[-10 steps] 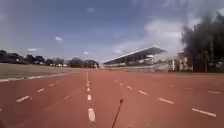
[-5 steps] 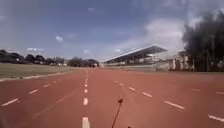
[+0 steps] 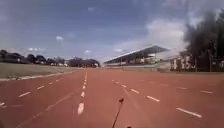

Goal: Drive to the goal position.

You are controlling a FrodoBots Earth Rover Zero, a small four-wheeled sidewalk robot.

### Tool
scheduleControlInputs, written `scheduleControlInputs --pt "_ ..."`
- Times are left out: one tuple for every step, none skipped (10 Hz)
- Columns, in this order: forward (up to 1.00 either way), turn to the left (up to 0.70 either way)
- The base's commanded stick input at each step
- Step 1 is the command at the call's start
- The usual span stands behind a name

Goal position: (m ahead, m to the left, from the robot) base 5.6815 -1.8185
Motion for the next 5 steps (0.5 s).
scheduleControlInputs --pt "0.70 0.00" --pt "0.70 0.00" --pt "0.70 0.00" --pt "0.70 0.00" --pt "0.70 0.00"
